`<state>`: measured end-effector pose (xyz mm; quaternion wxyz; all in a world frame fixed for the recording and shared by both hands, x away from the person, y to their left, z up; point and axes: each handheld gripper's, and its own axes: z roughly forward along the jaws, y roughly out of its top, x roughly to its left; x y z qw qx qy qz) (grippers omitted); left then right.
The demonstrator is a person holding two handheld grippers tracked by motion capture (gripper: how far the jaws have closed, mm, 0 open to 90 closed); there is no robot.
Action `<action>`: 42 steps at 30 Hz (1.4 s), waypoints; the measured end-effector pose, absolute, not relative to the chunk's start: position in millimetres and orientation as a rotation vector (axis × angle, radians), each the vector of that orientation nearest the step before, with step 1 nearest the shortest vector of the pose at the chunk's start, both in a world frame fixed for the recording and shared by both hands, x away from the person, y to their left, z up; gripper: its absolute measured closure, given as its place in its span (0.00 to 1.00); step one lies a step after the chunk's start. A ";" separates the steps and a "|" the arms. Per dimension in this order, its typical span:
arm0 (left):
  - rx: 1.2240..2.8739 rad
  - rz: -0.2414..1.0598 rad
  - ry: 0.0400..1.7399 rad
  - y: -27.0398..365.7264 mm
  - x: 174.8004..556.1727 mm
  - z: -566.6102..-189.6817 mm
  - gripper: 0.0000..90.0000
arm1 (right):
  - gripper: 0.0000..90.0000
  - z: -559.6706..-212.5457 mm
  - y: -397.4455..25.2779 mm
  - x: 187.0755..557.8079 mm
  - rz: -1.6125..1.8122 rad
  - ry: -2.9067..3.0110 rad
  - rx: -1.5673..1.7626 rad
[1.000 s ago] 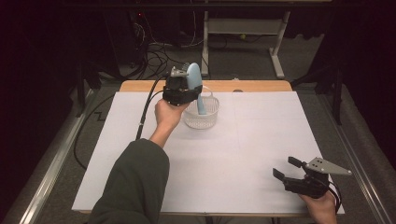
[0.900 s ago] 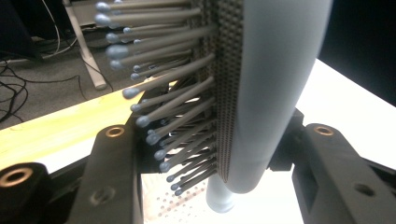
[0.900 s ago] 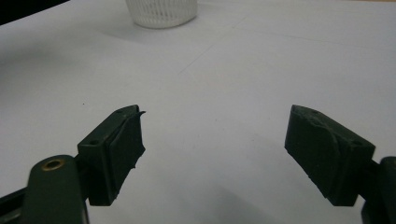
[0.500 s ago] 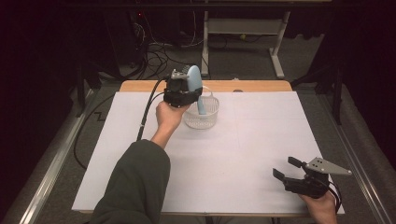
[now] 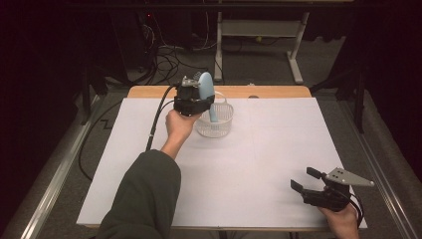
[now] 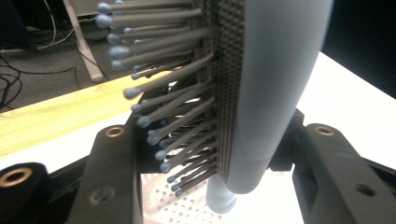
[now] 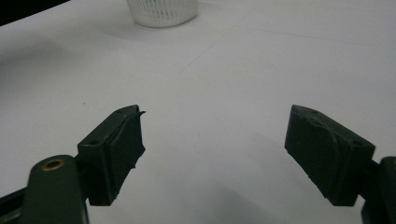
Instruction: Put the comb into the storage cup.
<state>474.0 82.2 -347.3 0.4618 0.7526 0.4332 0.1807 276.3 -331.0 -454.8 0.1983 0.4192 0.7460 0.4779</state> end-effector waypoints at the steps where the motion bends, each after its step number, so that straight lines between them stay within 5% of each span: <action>1: 1.854 0.444 1.064 81.3 474.0 -348.2 0.55 | 0.22 -454.8 -331.1 276.3 1.337 2.087 1.173; 42: 1.943 0.438 1.021 67.4 476.2 -366.5 0.54 | 0.22 -454.6 -331.7 275.9 1.340 2.082 1.176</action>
